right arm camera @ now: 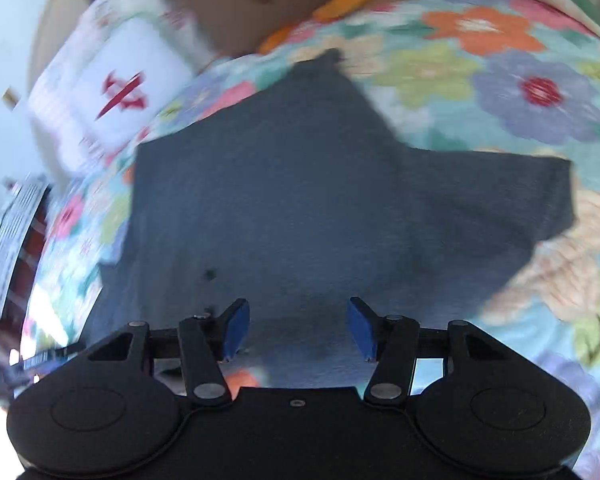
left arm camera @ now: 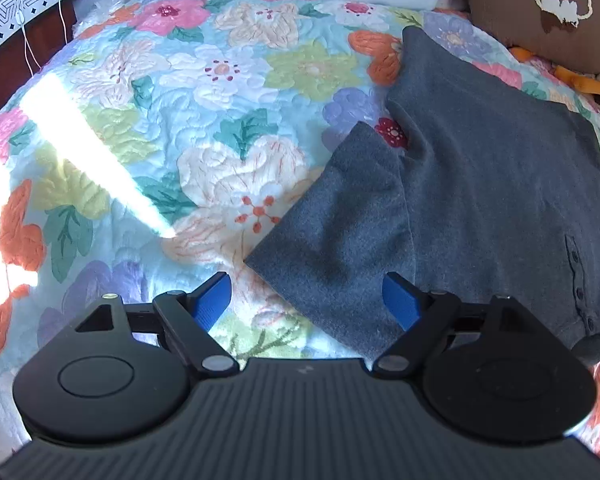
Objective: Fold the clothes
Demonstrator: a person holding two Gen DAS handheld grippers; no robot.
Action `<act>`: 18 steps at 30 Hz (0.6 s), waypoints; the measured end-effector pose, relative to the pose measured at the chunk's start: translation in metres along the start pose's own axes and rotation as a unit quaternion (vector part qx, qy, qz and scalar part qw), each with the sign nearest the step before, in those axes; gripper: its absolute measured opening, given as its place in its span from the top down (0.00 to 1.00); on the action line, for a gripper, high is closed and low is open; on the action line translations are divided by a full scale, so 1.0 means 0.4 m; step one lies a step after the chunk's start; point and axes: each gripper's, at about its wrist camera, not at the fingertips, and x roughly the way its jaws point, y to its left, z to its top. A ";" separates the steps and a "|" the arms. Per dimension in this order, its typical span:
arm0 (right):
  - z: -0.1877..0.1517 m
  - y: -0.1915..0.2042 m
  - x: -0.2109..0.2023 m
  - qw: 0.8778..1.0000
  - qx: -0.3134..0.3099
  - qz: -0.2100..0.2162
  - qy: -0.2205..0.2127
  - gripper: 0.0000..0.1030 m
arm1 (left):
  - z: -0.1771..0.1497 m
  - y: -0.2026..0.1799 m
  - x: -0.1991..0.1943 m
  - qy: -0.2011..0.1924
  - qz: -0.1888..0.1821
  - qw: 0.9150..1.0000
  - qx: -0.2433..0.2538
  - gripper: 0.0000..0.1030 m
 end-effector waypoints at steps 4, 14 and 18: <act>-0.018 0.006 0.027 0.998 -0.002 -0.064 0.015 0.42 | -0.007 0.003 0.013 0.001 0.019 1.000 -0.018 0.20; -0.023 -0.119 0.020 0.987 0.117 -0.104 0.038 0.41 | -0.021 -0.014 0.030 0.021 0.006 1.000 -0.007 0.11; -0.038 -0.123 0.030 0.987 0.136 -0.067 0.048 0.28 | -0.018 0.016 0.039 0.017 -0.007 0.998 -0.067 0.10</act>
